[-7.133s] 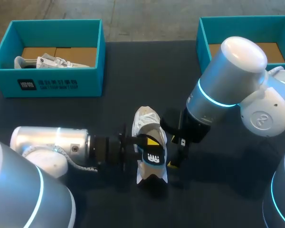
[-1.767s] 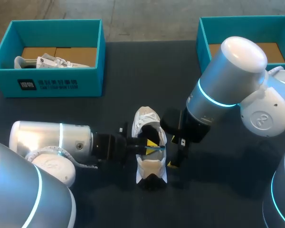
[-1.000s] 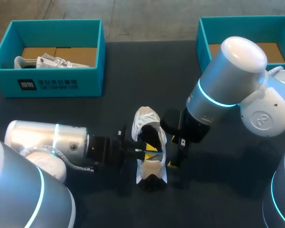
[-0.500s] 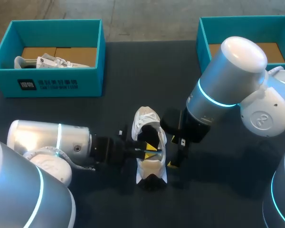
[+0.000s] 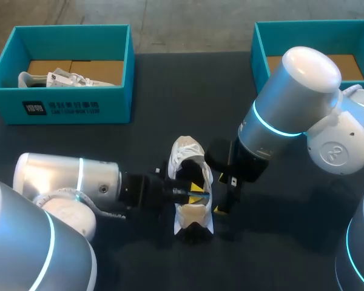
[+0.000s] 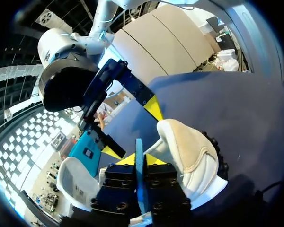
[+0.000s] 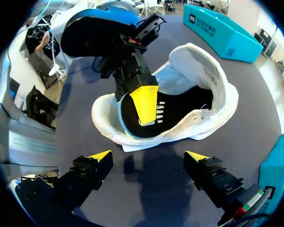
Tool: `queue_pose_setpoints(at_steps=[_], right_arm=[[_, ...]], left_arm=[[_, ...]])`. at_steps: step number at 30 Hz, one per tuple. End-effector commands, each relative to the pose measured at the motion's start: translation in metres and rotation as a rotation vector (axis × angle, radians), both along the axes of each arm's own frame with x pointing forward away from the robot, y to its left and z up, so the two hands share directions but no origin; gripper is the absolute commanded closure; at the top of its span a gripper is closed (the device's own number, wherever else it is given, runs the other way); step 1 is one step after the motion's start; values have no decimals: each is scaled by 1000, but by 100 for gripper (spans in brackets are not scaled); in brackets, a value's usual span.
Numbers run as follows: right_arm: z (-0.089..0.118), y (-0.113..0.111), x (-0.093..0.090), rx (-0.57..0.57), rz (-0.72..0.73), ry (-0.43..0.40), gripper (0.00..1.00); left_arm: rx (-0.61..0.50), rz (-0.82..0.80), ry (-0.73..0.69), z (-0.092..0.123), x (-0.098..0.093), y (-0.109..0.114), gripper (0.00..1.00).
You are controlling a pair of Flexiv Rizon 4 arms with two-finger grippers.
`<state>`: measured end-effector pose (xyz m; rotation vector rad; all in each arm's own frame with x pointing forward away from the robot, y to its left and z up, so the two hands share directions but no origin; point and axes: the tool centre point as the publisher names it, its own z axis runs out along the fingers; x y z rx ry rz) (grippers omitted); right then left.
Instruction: Take the shoe out of the shoebox, open the shoe tongue, remove and reinsert the insole, then place the shoe into the shoebox
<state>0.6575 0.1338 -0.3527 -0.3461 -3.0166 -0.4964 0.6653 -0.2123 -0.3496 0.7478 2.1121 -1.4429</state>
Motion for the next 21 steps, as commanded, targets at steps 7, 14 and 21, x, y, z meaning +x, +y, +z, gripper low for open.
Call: queue_pose_setpoints(at_steps=[7,14,21], right_arm=[[-1,1,-2,-3,-2,-4,0],[-1,1,-2,-3,-2,-4,0],[-1,1,-2,-3,-2,-4,0]], left_arm=[[-11,-22,18,17,-7,13,62],[-7,-23,25,24,-4,22,63],[11,-34,44,24,-4,26,66]])
